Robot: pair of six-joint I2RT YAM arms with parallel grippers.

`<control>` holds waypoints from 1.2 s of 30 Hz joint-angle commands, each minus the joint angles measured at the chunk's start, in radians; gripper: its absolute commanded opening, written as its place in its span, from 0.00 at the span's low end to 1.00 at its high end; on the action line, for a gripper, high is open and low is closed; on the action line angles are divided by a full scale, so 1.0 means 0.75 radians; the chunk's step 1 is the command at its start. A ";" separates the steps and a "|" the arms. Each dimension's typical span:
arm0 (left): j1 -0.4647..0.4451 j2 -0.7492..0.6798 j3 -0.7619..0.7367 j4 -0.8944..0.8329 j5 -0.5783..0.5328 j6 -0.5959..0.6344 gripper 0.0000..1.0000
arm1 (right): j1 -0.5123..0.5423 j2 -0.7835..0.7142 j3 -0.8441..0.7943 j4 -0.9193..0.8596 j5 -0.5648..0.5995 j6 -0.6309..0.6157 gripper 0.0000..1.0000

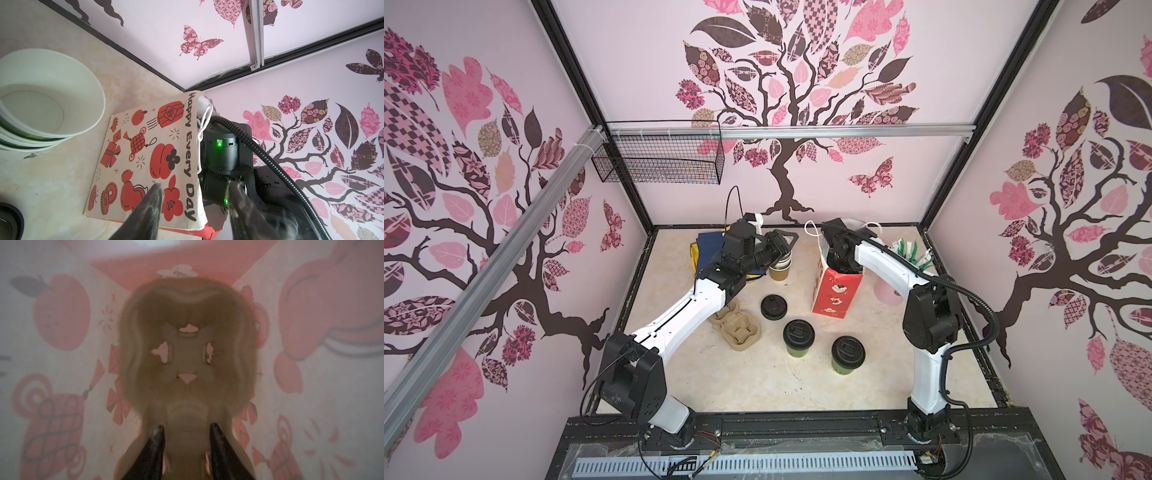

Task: Pack the takeout coffee
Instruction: 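Lower the pulp carrier to the bag bottom with the right gripper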

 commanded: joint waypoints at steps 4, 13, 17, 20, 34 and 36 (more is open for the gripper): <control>0.013 -0.067 0.026 -0.057 -0.036 0.071 0.55 | -0.006 -0.019 0.020 -0.023 0.004 0.040 0.51; 0.018 -0.116 -0.027 -0.075 -0.059 0.076 0.55 | -0.006 -0.135 0.007 -0.008 0.041 0.041 0.56; 0.018 -0.120 -0.031 -0.077 -0.065 0.076 0.55 | -0.006 -0.180 -0.011 0.014 0.066 0.040 0.55; 0.019 -0.120 -0.033 -0.079 -0.067 0.075 0.54 | -0.006 -0.204 -0.020 0.025 0.071 0.037 0.53; 0.019 -0.126 -0.036 -0.089 -0.069 0.078 0.54 | -0.006 -0.347 -0.131 0.177 0.090 0.009 0.56; 0.019 -0.123 -0.031 -0.087 -0.069 0.077 0.54 | -0.008 -0.362 -0.143 0.201 0.090 0.000 0.57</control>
